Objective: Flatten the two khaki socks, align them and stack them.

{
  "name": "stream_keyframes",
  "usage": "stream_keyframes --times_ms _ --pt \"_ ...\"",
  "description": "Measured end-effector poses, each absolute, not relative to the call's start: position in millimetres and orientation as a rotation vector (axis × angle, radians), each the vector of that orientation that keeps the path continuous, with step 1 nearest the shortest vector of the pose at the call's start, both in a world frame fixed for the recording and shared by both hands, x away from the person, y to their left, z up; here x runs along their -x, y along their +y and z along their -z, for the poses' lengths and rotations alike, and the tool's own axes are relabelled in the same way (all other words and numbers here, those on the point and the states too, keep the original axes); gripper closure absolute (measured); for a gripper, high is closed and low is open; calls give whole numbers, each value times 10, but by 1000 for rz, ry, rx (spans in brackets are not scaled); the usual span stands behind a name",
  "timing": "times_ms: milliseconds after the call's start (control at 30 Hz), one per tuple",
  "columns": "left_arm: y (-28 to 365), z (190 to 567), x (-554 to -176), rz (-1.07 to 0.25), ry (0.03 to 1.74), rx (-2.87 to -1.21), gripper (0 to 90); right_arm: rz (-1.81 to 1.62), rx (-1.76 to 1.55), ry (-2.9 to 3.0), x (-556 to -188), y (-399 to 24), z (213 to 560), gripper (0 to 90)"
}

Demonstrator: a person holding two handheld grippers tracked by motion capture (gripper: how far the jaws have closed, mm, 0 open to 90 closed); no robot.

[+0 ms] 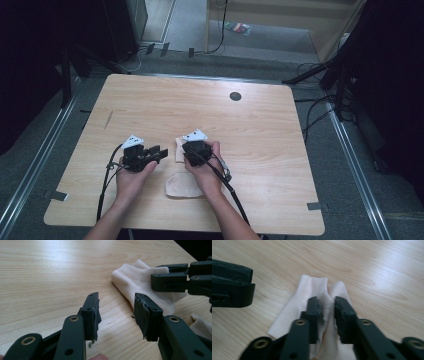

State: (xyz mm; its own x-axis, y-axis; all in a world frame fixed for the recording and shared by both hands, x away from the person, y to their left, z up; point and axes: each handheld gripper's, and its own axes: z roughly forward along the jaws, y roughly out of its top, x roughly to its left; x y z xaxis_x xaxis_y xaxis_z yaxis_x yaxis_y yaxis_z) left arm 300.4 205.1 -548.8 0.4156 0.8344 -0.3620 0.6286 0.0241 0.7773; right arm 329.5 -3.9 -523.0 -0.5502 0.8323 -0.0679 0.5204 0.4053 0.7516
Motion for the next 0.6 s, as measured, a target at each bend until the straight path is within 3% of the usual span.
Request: stream_keyframes --times_ms 133,200,233,333,600 --pt "2048 5495 -3007 -255 1292 -1689 566 -962 -1119 2236 -3273 -34 5253 684" --pt "2042 5501 -3009 -254 1290 -1690 567 -958 -1100 2235 -3257 -37 5260 732" --pt "2040 5504 -3009 -251 1290 -1691 567 -956 -1092 2255 -3259 -49 5277 812" --pt "2042 5505 -3009 -245 1289 -1695 567 -985 -1122 2286 -3271 -77 5297 874" --pt "2033 5499 -3007 -232 1263 -1695 547 -1147 -1158 2274 -3263 -129 5150 894"
